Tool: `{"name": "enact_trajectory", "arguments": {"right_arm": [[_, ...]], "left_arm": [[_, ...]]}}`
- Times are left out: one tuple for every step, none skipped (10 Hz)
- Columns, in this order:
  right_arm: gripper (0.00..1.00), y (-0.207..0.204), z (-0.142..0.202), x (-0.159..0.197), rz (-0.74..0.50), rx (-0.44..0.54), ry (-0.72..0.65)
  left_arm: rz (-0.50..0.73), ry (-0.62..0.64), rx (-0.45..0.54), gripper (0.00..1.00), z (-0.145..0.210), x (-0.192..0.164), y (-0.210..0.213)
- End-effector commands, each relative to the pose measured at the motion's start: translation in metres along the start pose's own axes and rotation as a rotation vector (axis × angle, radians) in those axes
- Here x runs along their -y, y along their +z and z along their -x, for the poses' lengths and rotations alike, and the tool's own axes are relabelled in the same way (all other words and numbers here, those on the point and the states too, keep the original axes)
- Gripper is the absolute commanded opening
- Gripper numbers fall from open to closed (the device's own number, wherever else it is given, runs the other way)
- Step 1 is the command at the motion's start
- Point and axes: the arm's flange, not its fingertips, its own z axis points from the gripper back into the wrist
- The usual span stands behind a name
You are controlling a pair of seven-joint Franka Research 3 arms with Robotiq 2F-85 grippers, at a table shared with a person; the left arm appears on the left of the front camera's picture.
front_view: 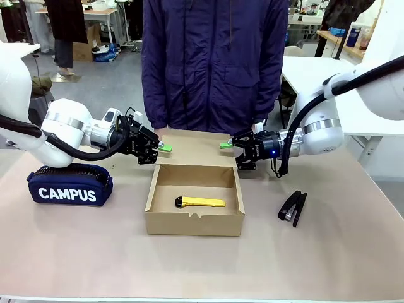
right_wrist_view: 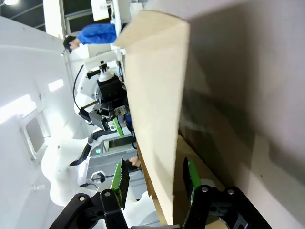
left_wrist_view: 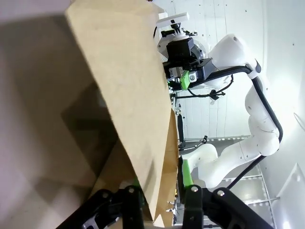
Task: Pack the item into the box.
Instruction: Close the Mailer Box.
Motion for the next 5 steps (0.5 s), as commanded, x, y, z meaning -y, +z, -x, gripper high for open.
{"name": "enact_trajectory", "arguments": {"right_arm": [[0.62,-0.0025,-0.0015,-0.0011,-0.017,0.015,0.019],[0.62,-0.0026,-0.0010,-0.0008,-0.015,0.014,0.020],[0.62,-0.0028,-0.0009,-0.0010,-0.013,0.014,0.025],[0.62,-0.0028,-0.0009,-0.0008,-0.014,0.019,0.033],[0.62,-0.0029,0.0005,-0.0012,-0.019,0.023,0.073]], "left_arm": [[0.015,-0.028,-0.013,0.35,-0.0022,-0.0032,0.0028],[0.013,-0.030,-0.014,0.35,-0.0018,-0.0031,0.0032],[0.015,-0.029,-0.010,0.35,-0.0017,-0.0029,0.0033],[0.015,-0.032,-0.007,0.35,-0.0014,-0.0023,0.0035],[-0.001,-0.040,0.009,0.35,-0.0013,-0.0006,0.0048]]}}
